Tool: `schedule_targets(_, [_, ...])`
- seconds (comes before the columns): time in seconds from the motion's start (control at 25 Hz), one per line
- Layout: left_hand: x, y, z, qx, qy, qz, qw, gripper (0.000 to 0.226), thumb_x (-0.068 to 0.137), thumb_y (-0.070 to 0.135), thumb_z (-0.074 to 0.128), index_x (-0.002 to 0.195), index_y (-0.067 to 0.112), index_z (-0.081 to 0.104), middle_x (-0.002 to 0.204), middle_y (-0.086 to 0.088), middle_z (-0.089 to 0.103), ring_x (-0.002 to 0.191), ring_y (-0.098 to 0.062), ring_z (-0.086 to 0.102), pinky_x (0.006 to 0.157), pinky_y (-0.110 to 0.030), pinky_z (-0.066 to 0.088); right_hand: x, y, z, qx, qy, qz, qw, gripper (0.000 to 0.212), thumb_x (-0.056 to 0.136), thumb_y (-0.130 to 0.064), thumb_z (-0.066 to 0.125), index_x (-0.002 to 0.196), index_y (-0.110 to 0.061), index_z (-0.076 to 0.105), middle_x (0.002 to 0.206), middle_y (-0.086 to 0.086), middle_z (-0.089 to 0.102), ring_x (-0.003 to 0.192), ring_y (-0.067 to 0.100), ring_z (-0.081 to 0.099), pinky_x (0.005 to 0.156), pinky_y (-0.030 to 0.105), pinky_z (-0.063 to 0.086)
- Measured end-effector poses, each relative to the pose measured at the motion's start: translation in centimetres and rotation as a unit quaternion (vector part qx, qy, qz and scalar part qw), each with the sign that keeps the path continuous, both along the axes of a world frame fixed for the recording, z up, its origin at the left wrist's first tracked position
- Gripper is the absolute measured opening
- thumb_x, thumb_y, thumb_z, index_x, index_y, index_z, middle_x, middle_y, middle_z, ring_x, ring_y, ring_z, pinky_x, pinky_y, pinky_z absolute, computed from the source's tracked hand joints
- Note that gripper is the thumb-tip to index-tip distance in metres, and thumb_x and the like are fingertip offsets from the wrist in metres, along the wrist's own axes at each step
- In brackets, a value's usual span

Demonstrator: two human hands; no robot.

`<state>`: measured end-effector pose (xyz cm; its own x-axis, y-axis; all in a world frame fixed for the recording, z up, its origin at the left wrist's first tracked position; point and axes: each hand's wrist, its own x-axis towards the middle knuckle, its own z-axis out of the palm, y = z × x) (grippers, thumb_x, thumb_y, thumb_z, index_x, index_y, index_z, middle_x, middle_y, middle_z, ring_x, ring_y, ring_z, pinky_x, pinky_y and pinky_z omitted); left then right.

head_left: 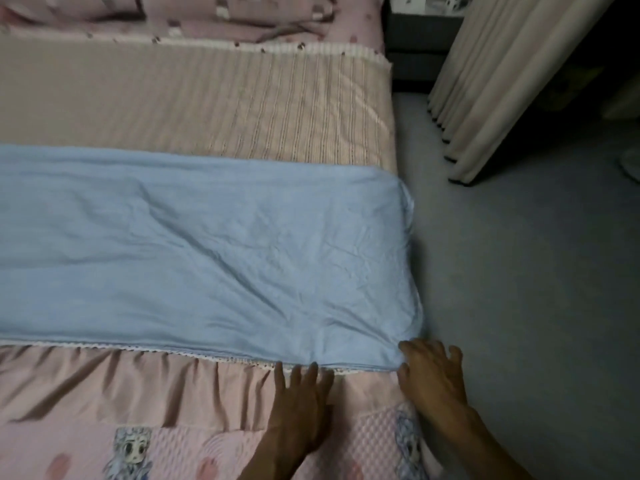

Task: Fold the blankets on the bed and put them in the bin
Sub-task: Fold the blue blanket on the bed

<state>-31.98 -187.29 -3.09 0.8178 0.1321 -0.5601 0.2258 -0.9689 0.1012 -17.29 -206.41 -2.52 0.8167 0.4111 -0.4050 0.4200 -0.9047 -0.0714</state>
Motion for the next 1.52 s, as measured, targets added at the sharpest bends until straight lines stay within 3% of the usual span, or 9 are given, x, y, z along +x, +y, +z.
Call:
schedule_targets(0.12, [-0.1,-3.0,3.5,-0.028,-0.003,0.1,0.995,0.068,0.059,0.051,0.054,0.122,0.026,0.06,0.122,-0.011,0.065,0.101,-0.036,0.068,0.111,-0.059,0.004,-0.4,-3.3,4.2,0.032,-0.012,0.007,0.999,0.03,0.066,-0.037,0.046,0.081,-0.029,0.071,0.087,-0.008,0.069,0.077,0.024,0.065,0.077,0.042,0.037])
schedule_targets(0.28, [5.7,-7.3,9.4,0.035,-0.087,0.168,0.981,0.076,0.072,0.046,0.049,0.144,0.022,0.043,0.144,-0.015,0.048,0.127,-0.04,0.05,0.103,-0.068,0.018,5.2,-5.8,8.1,0.02,0.011,0.052,0.998,0.045,0.057,-0.038,0.069,0.099,-0.021,0.076,0.111,0.007,0.072,0.093,0.032,0.069,0.074,0.057,0.054])
schedule_targets(0.4, [12.2,-12.5,12.1,0.102,-0.117,0.26,0.953,0.074,0.081,0.049,0.038,0.15,0.024,0.032,0.15,-0.013,0.04,0.134,-0.04,0.041,0.103,-0.069,0.022,12.3,-8.4,11.1,0.073,-0.03,0.11,0.991,0.069,0.056,-0.04,0.086,0.119,-0.02,0.069,0.128,0.013,0.064,0.109,0.037,0.064,0.083,0.058,0.05])
schedule_targets(0.64, [18.4,-19.7,13.1,0.027,-0.021,0.349,0.936,0.076,0.079,0.053,0.038,0.15,0.025,0.033,0.146,-0.014,0.046,0.129,-0.04,0.048,0.099,-0.069,0.028,22.1,-13.1,13.2,0.074,-0.005,0.145,0.987,0.076,0.079,-0.056,0.068,0.145,-0.026,0.046,0.155,0.009,0.037,0.137,0.034,0.04,0.103,0.058,0.034])
schedule_targets(0.84, [22.5,-18.0,9.4,0.035,-0.048,0.433,0.899,0.077,0.075,0.047,0.052,0.147,0.021,0.038,0.143,-0.016,0.048,0.127,-0.042,0.049,0.097,-0.071,0.032,28.2,-7.2,11.1,0.035,0.047,0.241,0.969,0.074,0.092,-0.058,0.047,0.155,-0.031,0.018,0.165,0.002,0.007,0.149,0.027,0.012,0.113,0.053,0.019])
schedule_targets(1.0, [27.3,-15.1,6.6,-0.003,-0.039,0.479,0.877,0.075,0.078,0.049,0.04,0.147,0.021,0.034,0.143,-0.017,0.048,0.127,-0.041,0.049,0.096,-0.071,0.032,32.7,-2.3,9.6,0.026,0.068,0.271,0.96,0.072,0.091,-0.054,0.052,0.152,-0.031,0.024,0.163,0.001,0.014,0.147,0.025,0.019,0.112,0.047,0.024])
schedule_targets(1.24, [38.2,-8.9,1.1,0.0,-0.044,0.487,0.873,0.095,0.064,0.044,0.079,0.146,0.019,0.037,0.142,-0.017,0.05,0.124,-0.04,0.052,0.096,-0.072,0.033,42.7,5.7,3.3,-0.014,0.106,0.298,0.949,0.071,0.09,-0.048,0.056,0.152,-0.028,0.026,0.161,0.002,0.02,0.143,0.027,0.025,0.111,0.05,0.029])
schedule_targets(1.4, [43.7,-4.8,-2.5,0.082,-0.058,0.5,0.86,0.081,0.092,0.044,0.049,0.155,0.025,0.002,0.161,-0.014,0.007,0.146,-0.038,0.017,0.109,-0.069,0.006,46.9,13.4,-2.1,0.004,0.124,0.321,0.939,0.077,0.091,-0.042,0.056,0.154,-0.027,0.014,0.163,0.006,0.012,0.146,0.029,0.019,0.116,0.051,0.022])
schedule_targets(1.52, [46.5,-2.3,-7.3,0.13,-0.05,0.553,0.822,0.08,0.09,0.042,0.053,0.155,0.03,0.009,0.161,-0.016,0.008,0.145,-0.041,0.016,0.107,-0.071,0.009,49.9,18.2,-7.8,0.069,0.177,0.205,0.96,0.084,0.082,-0.04,0.067,0.15,-0.024,0.022,0.154,0.007,0.029,0.139,0.032,0.032,0.111,0.053,0.028])
